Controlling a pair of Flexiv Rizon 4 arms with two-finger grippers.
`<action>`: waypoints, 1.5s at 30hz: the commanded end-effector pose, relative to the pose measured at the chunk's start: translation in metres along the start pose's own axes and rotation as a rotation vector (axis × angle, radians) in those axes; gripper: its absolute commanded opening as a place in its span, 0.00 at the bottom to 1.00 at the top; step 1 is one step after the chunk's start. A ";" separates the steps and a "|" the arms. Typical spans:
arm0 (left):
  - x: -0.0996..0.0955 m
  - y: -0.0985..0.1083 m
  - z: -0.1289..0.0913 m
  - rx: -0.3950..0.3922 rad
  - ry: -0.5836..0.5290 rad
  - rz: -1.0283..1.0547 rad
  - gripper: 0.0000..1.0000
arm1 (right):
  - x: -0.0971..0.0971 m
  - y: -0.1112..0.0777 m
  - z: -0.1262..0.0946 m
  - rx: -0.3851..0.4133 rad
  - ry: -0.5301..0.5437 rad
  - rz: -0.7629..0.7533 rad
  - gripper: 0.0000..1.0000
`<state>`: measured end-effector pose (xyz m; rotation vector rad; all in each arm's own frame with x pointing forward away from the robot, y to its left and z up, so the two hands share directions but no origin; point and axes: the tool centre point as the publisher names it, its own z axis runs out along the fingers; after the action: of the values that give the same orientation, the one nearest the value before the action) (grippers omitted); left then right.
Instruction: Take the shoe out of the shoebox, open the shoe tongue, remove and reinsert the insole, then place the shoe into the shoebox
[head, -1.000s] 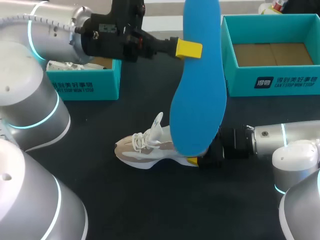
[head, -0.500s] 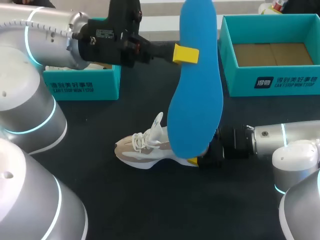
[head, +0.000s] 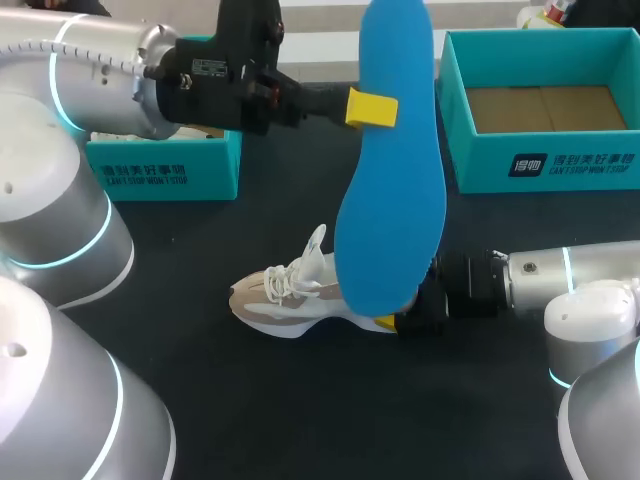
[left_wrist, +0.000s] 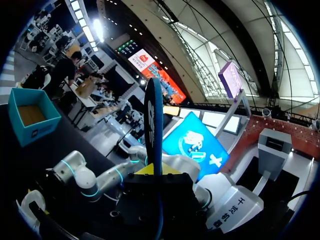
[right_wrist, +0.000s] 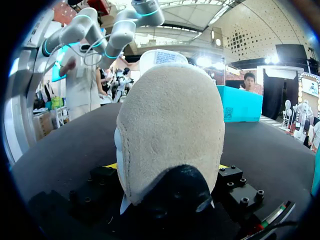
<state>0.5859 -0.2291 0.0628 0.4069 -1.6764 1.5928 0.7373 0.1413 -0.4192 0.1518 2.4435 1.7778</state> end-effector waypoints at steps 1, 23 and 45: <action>-0.001 0.001 0.001 0.001 0.000 0.001 0.00 | 0.000 -0.002 0.001 0.003 -0.002 0.000 1.00; -0.001 0.001 0.001 0.001 0.000 0.001 0.00 | -0.002 0.002 -0.012 0.062 -0.013 0.014 1.00; -0.001 0.001 0.001 0.001 0.000 0.001 0.00 | -0.005 0.046 -0.064 0.497 0.039 0.124 1.00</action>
<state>0.5858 -0.2291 0.0627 0.4071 -1.6762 1.5930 0.7347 0.0991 -0.3751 0.2879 2.6942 1.5212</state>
